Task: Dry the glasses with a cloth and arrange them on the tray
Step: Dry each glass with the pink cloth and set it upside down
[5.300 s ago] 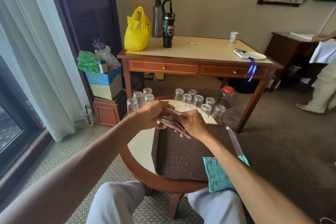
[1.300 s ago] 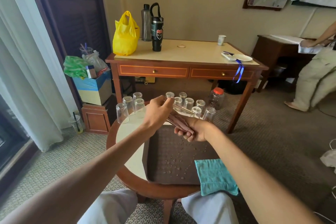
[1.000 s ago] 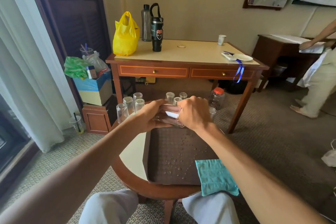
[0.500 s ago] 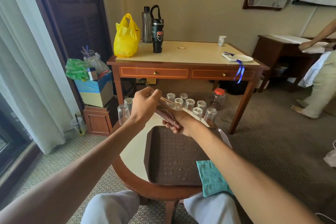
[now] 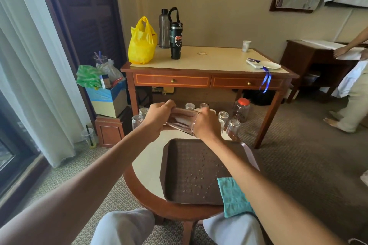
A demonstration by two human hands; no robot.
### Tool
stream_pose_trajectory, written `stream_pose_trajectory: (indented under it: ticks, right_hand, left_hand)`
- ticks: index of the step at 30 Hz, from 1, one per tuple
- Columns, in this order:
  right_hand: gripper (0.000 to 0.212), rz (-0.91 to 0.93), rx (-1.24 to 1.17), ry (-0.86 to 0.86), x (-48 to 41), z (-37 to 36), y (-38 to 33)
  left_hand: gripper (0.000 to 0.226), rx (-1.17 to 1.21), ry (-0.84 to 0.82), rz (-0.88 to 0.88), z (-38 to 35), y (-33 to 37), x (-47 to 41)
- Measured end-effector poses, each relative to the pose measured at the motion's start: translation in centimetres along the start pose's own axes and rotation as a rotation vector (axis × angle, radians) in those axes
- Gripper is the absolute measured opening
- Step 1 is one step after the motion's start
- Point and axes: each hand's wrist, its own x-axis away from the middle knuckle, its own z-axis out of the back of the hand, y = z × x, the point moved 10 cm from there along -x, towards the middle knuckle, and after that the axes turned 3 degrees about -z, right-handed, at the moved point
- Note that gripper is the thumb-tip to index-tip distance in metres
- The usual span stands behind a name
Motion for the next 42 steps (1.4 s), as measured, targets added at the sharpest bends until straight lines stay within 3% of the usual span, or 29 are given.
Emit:
stream_pose_trajectory:
  ticks: [3,5,7,11,13,15,18,20,24,26,28,30,32,34,36,39,40,42]
  right_hand:
    - [0.028,-0.400,-0.420,-0.445,0.6,-6.0,2.6]
    - [0.032,-0.417,-0.539,-0.487,0.8,-6.5,2.6]
    - [0.025,-0.221,-0.449,-0.342,0.1,-4.1,1.6]
    - [0.024,0.248,0.014,0.158,1.3,3.6,-3.3]
    - [0.026,0.368,0.074,0.215,2.4,5.1,-4.9]
    - [0.031,0.361,0.104,0.194,2.5,5.1,-4.7]
    - [0.024,0.140,0.080,0.103,1.1,2.4,-1.4]
    - [0.019,-0.116,-0.018,-0.079,0.1,-1.6,2.0]
    - [0.052,-0.496,-0.686,-0.544,2.2,-7.8,3.5]
    - [0.057,-0.515,-0.742,-0.608,3.1,-7.5,2.7]
    - [0.053,-0.392,-0.606,-0.470,2.3,-5.6,2.4]
    - [0.024,-0.104,-0.295,-0.147,1.1,-1.2,0.7]
    - [0.020,0.190,-0.006,0.149,1.8,2.4,-2.1]
    - [0.019,0.382,0.085,0.290,2.7,3.8,-4.0]
    - [0.013,0.462,0.101,0.341,2.8,3.8,-4.2]
    - [0.009,0.334,0.015,0.233,1.0,1.1,-1.2]
    - [0.011,0.195,-0.016,0.153,0.2,-0.3,0.4]
    - [0.038,-0.147,-0.238,-0.092,-0.5,-3.7,3.3]
  left_hand:
    - [0.024,-0.040,0.029,-0.089,0.2,1.0,-0.2]
    - [0.025,-0.012,0.025,-0.117,0.1,1.2,-0.1]
    - [0.022,0.091,-0.037,-0.079,-0.4,0.8,0.2]
    - [0.029,0.303,-0.214,0.181,-1.6,-1.2,1.0]
    - [0.028,0.321,-0.254,0.284,-2.0,-2.1,1.7]
    - [0.024,0.249,-0.250,0.289,-2.0,-2.2,1.9]
    - [0.019,0.116,-0.175,0.180,-1.5,-1.2,1.4]
    - [0.022,0.056,-0.150,0.072,-1.4,-0.1,1.1]
    - [0.024,-0.167,-0.085,-0.232,-1.0,2.1,0.8]
    - [0.027,-0.215,-0.069,-0.314,-0.8,2.2,0.6]
    - [0.028,-0.114,-0.124,-0.268,-0.9,1.2,0.3]
    - [0.030,0.104,-0.219,-0.090,-1.5,0.0,0.2]
    - [0.040,0.200,-0.246,0.090,-1.7,-1.3,0.2]
    - [0.042,0.199,-0.253,0.211,-1.8,-2.5,0.4]
    - [0.034,0.142,-0.232,0.249,-1.7,-3.0,0.5]
    - [0.030,-0.062,-0.166,0.099,-1.1,-1.4,0.1]
    - [0.031,-0.134,-0.156,-0.003,-1.1,-0.4,-0.1]
    - [0.038,-0.240,-0.128,-0.215,-1.1,1.6,-0.3]
